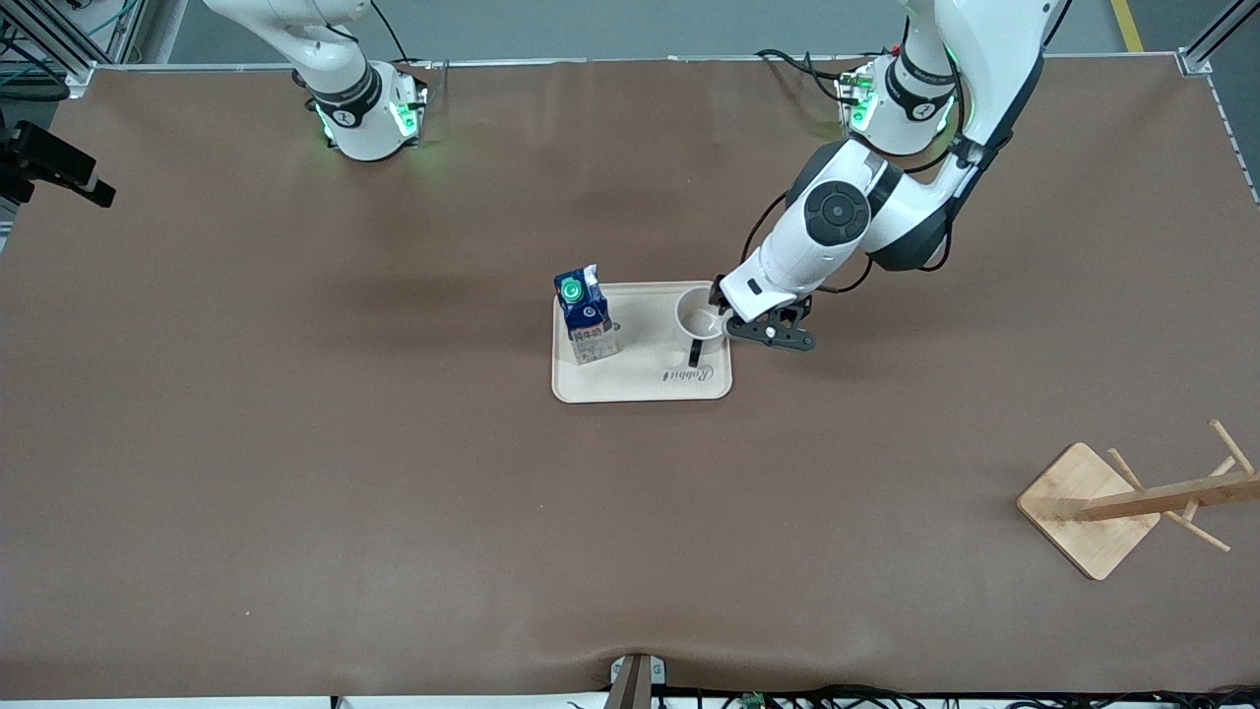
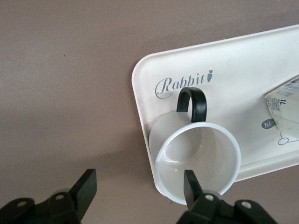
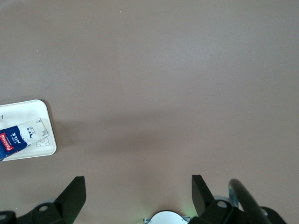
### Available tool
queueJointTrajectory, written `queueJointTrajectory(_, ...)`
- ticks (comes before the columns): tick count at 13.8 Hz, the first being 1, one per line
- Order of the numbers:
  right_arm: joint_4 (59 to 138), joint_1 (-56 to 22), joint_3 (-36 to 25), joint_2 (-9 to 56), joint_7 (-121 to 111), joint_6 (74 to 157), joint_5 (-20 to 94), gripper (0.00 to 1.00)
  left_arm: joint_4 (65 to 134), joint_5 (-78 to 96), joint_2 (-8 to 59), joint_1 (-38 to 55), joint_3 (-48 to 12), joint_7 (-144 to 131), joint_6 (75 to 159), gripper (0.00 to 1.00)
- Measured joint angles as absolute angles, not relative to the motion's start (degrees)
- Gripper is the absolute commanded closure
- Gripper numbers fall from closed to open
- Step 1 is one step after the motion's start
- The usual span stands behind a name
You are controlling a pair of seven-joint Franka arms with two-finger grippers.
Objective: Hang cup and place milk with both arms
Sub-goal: 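Reach the left gripper toward the white mug on the tray, then lower the left gripper into the mug and close on its rim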
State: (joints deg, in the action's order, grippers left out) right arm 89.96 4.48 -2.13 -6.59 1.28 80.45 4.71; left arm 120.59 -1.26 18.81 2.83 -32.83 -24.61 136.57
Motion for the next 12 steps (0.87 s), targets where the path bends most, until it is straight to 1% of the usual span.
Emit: queueJointTrajectory(12, 89.96, 4.48, -2.13, -6.51, 1.28, 80.45, 4.71, 0.0, 119.65, -1.27, 18.81, 4.41, -32.88, -26.09, 136.55, 0.16)
